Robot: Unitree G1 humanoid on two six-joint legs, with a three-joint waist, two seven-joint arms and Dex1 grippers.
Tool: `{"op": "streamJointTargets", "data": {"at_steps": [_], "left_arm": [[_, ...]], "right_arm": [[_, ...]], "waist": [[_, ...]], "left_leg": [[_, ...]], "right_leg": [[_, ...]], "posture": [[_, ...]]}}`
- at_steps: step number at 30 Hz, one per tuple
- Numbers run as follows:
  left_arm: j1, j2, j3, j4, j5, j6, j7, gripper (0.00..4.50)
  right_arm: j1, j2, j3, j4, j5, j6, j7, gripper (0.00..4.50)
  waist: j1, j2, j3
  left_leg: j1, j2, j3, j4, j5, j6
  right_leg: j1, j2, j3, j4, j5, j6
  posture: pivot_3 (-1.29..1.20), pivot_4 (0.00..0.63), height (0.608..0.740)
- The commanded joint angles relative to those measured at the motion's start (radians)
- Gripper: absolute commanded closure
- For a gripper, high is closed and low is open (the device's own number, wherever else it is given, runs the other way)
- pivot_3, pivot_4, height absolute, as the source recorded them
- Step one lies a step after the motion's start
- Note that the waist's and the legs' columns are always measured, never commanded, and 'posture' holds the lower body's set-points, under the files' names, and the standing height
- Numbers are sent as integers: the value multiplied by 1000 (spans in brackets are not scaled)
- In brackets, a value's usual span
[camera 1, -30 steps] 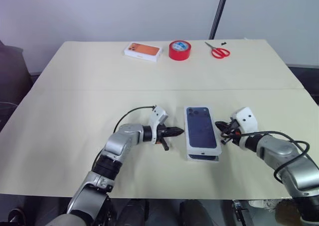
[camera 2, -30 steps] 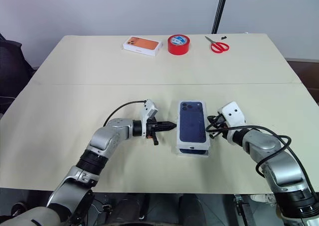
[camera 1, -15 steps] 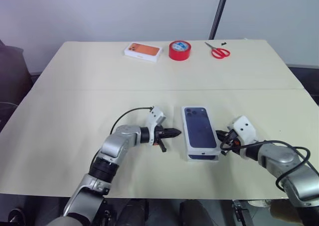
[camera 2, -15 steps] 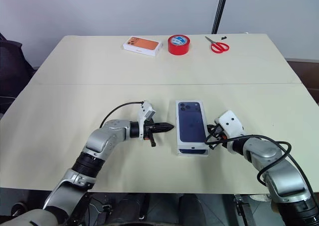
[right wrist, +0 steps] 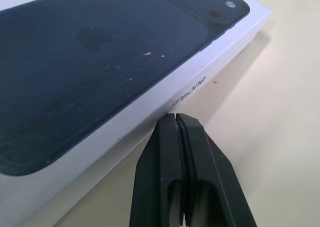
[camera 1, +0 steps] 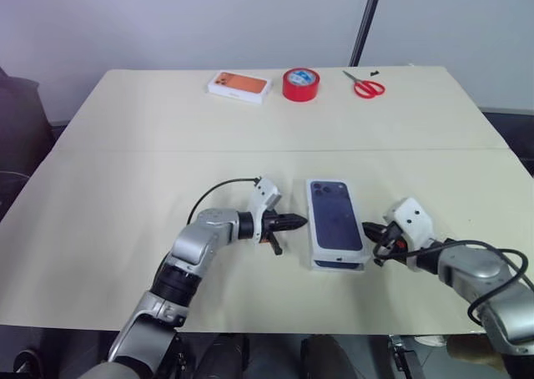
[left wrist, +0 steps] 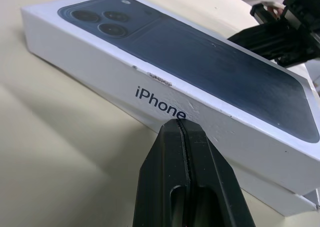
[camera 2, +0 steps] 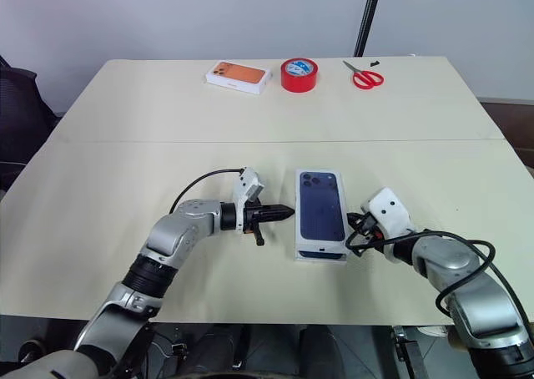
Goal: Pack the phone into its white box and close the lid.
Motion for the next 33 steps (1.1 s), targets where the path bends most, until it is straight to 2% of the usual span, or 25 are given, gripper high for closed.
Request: {"op": "streamJointTargets", "data": {"at_steps": [1,12,19,24,28,33], "left_arm": [[10,-5,-31,-68,-18,-7,-28,4500],[42,6,-22,-113,-40,-8,-54,4500],[59,18,-7,-166,-69,4,-79,4500],[95,47,-24,-172,-78,29,-92,4500],[120,72,-19,-157,-66,21,-90,4500],[113,55,3,-118,-51,7,-40,4500]], "right_arm": [[12,-1,-25,-87,22,-43,40,4446],[69,11,-34,-120,16,-103,81,4446],[117,-8,-9,-119,-43,-171,119,4446],[137,-20,20,-79,-115,-227,131,4446],[126,-2,26,-82,-114,-220,128,4446],[112,7,32,-79,-118,-208,124,4446]], "waist": [[0,0,0],[1,0,0],[1,0,0],[0,0,0],[0,0,0],[1,0,0]], "left_leg": [[0,0,0,0,0,0],[0,0,0,0,0,0],[0,0,0,0,0,0],[2,0,0,0,0,0],[3,0,0,-1,0,0],[3,0,0,0,0,0]], "right_leg": [[0,0,0,0,0,0],[0,0,0,0,0,0],[0,0,0,0,0,0],[2,0,0,0,0,0],[3,0,0,0,0,0],[3,0,0,0,0,0]], "posture": [[0,150,740],[0,150,740],[0,150,740],[0,150,740],[0,150,740],[0,150,740]]}}
